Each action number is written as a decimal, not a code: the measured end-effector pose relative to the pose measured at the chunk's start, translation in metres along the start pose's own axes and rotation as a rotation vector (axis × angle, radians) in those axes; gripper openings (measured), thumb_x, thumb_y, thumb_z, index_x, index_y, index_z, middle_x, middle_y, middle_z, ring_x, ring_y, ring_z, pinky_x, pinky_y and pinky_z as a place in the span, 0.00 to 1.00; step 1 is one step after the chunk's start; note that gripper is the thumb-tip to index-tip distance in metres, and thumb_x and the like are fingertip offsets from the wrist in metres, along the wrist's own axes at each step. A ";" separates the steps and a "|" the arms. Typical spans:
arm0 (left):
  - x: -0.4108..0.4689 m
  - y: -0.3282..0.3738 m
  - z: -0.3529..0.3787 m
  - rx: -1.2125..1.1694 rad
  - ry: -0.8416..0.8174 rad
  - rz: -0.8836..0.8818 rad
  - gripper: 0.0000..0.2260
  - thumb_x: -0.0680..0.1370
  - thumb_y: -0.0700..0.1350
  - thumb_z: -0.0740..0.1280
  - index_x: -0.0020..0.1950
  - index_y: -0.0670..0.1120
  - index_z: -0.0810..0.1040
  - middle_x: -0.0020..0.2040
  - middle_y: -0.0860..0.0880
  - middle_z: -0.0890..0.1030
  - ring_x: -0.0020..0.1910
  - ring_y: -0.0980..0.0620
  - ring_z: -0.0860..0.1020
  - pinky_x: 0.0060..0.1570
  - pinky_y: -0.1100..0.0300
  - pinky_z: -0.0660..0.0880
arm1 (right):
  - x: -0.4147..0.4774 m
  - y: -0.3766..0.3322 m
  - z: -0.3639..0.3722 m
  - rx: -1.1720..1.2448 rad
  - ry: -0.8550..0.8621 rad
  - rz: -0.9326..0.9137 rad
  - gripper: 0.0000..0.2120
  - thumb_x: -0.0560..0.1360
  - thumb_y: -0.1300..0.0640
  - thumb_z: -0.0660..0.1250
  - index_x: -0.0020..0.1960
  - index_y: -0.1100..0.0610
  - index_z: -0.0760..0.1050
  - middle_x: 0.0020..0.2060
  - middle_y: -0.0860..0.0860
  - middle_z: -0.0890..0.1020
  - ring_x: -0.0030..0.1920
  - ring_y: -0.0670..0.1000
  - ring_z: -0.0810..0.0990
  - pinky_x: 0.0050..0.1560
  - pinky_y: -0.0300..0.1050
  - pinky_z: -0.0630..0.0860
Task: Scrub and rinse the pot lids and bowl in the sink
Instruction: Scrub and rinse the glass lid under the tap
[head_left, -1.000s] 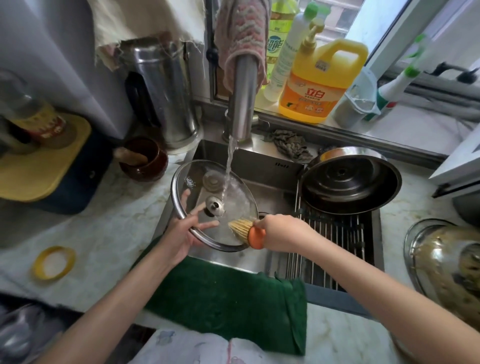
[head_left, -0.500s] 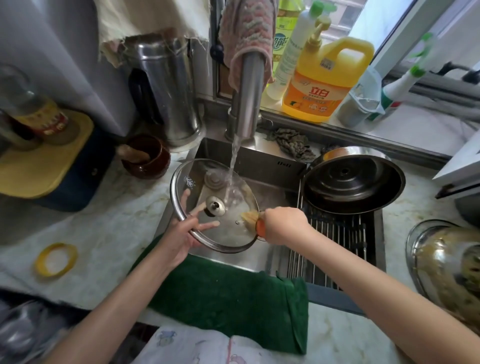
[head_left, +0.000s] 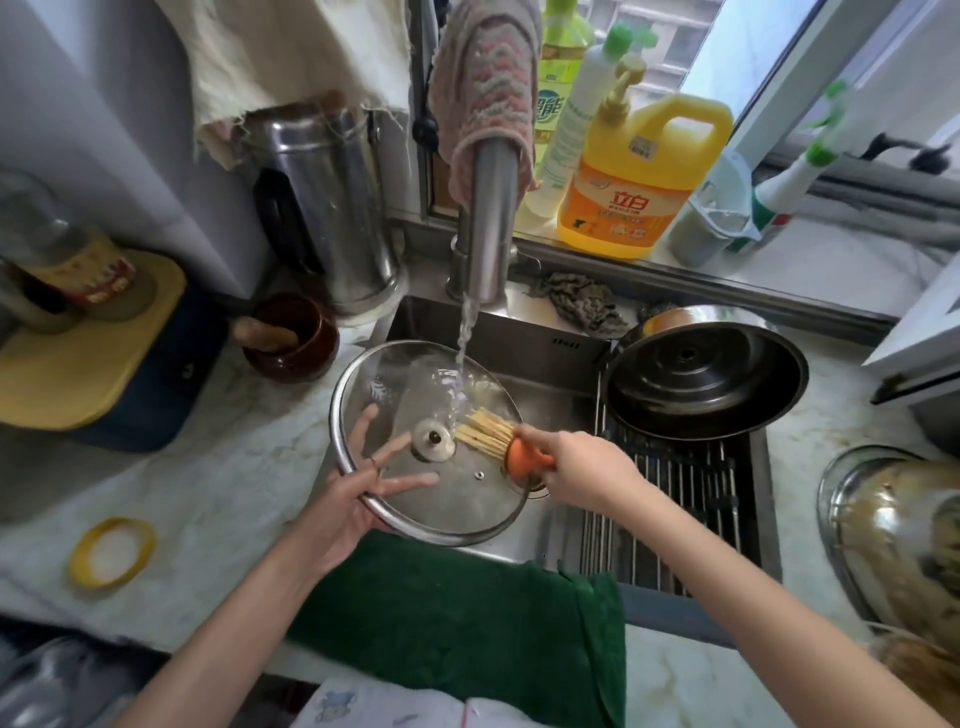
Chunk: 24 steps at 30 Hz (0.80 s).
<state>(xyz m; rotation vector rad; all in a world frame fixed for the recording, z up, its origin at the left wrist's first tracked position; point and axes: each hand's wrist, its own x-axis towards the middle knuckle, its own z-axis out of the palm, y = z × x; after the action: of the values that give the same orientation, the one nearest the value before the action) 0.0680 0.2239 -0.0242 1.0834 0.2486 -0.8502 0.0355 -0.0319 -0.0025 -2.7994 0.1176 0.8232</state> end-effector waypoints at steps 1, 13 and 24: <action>-0.001 -0.001 0.002 0.009 -0.009 0.001 0.37 0.73 0.29 0.56 0.69 0.68 0.61 0.66 0.49 0.75 0.55 0.36 0.80 0.31 0.53 0.80 | 0.005 -0.002 0.002 -0.005 0.062 0.066 0.31 0.75 0.56 0.60 0.75 0.41 0.57 0.53 0.55 0.81 0.48 0.57 0.80 0.43 0.47 0.73; 0.007 0.002 0.007 0.038 -0.003 0.022 0.37 0.75 0.27 0.52 0.72 0.65 0.59 0.70 0.46 0.72 0.56 0.35 0.79 0.29 0.57 0.78 | -0.015 -0.005 0.016 0.213 -0.028 0.035 0.29 0.77 0.55 0.60 0.74 0.38 0.58 0.61 0.51 0.79 0.53 0.54 0.80 0.49 0.49 0.77; 0.005 0.005 0.024 0.065 -0.021 0.015 0.38 0.72 0.30 0.57 0.74 0.63 0.56 0.67 0.48 0.75 0.50 0.40 0.82 0.25 0.61 0.75 | -0.025 -0.016 0.005 0.068 0.096 -0.119 0.31 0.75 0.56 0.60 0.73 0.36 0.58 0.52 0.51 0.81 0.47 0.54 0.81 0.42 0.44 0.74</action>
<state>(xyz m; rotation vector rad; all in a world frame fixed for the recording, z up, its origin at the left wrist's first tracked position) 0.0694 0.2024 -0.0125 1.1353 0.1963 -0.8605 0.0141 -0.0150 0.0094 -2.7516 -0.0055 0.6457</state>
